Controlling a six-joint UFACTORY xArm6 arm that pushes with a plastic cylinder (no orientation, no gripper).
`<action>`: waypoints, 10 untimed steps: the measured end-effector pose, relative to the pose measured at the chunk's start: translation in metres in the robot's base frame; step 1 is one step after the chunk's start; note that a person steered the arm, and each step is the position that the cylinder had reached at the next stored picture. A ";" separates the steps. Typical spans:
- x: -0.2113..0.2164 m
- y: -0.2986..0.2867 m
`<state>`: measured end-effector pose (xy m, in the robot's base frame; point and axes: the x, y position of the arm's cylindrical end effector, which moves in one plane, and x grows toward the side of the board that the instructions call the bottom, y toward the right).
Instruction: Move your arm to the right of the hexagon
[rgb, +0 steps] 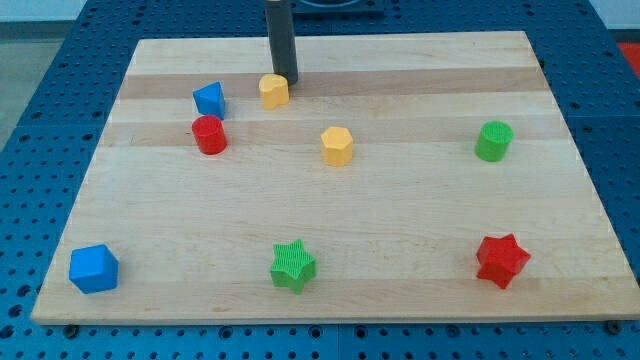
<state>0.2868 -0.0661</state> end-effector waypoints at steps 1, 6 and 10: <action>0.000 0.000; 0.085 0.216; 0.162 0.107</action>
<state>0.4490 0.0404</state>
